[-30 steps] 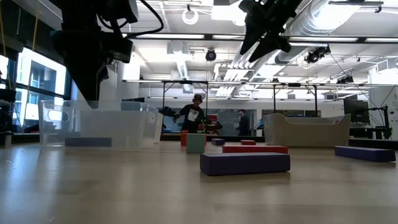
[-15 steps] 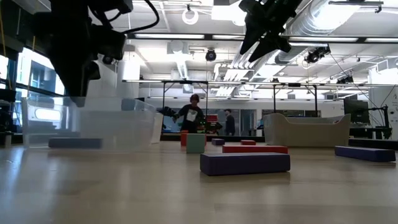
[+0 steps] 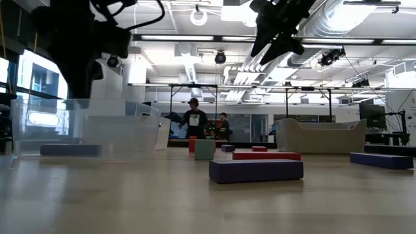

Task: Sort & place blocks by color
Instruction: Adjust the transparent bin, then put the red block into the white bin

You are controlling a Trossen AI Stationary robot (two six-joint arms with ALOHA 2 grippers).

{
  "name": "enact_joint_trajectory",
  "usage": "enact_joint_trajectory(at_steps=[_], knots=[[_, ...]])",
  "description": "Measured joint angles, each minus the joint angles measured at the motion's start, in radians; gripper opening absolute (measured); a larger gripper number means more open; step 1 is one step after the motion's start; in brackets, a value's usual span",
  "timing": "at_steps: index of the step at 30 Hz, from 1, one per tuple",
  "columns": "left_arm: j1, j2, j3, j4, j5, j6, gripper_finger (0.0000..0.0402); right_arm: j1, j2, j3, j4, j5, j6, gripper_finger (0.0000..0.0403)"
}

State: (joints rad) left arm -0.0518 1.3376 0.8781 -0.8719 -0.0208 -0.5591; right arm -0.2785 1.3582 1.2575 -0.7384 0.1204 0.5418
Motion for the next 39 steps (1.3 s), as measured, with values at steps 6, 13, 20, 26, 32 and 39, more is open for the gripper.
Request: enact_joint_trajectory(at_steps=[6,13,20,26,32,39], knots=[[0.03,-0.011,0.095,-0.006,-0.049,0.072,0.0145,0.0,0.0,0.0,0.0,-0.001,0.018,0.0174],[0.106,-0.019,0.212,-0.029,-0.212,0.168,0.0145,0.0,0.0,0.0,0.0,-0.051,0.084,0.0174],[0.216,-0.02,0.241,0.01,-0.237,0.229,0.0145,0.006,0.0,0.0,-0.028,-0.122,0.198,0.0174],[0.313,-0.019,0.241,0.011,-0.237,0.296,0.0145,0.045,0.0,0.0,-0.045,-0.099,0.272,0.0174],[0.402,-0.019,0.241,0.016,-0.236,0.367,0.0145,0.088,0.007,0.0,-0.056,-0.099,0.312,0.0174],[0.465,-0.019,0.241,0.017,-0.223,0.463,0.0145,0.159,0.022,-0.003,-0.11,-0.109,0.268,0.0174]])
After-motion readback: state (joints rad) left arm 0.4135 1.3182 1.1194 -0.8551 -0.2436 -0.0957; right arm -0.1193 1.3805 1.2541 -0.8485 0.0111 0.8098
